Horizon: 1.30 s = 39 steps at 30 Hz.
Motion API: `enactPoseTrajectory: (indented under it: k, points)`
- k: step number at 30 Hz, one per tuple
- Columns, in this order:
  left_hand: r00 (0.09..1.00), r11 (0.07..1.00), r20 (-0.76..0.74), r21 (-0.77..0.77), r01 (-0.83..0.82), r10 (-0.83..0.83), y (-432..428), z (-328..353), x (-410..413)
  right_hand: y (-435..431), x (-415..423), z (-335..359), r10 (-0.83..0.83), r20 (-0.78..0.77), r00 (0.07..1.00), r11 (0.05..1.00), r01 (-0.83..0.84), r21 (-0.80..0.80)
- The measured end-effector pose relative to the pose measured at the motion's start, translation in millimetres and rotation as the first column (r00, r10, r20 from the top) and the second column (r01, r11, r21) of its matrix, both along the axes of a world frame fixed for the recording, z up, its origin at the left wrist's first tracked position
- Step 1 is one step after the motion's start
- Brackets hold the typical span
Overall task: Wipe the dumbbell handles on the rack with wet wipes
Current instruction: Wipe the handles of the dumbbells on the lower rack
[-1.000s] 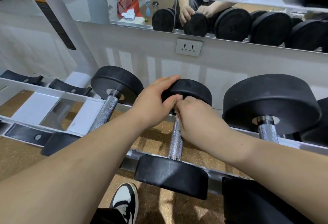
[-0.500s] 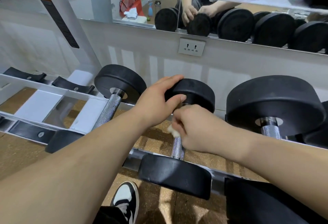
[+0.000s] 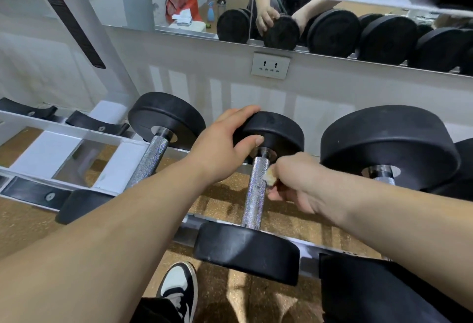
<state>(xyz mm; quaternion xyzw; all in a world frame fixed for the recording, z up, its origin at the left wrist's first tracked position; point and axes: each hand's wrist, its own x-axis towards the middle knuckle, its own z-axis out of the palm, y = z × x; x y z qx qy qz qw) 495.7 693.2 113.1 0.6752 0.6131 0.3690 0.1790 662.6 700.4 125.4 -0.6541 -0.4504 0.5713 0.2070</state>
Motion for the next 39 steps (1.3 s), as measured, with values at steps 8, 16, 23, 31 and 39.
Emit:
enactPoseTrajectory:
  k: [8, 16, 23, 31, 39]
  points:
    - [1.0, 1.0, -0.003, 0.018, 0.0, 0.0, 0, -1, 0, -19, 14, 4, 0.136, -0.004, 0.991, 0.99, -0.136, -0.047]
    - [1.0, 1.0, 0.016, 0.014, -0.006, 0.006, 0, -1, 1, 2, -2, 4, -0.089, -0.103, 0.991, 0.996, 0.089, -0.004]
    - [1.0, 1.0, 0.007, 0.021, -0.016, 0.016, -2, 0, 2, -21, 7, -10, 0.688, 0.363, 0.629, 0.722, -0.642, -0.256]
    - [1.0, 1.0, 0.005, 0.01, 0.009, -0.009, -2, 1, 1, 1, 9, -6, 0.248, 0.102, 0.963, 0.965, -0.236, -0.114]
    - [1.0, 0.999, -0.029, -0.044, -0.011, 0.01, -6, 10, 7, -40, 10, 28, 0.528, 0.173, 0.831, 0.847, -0.5, -0.181]
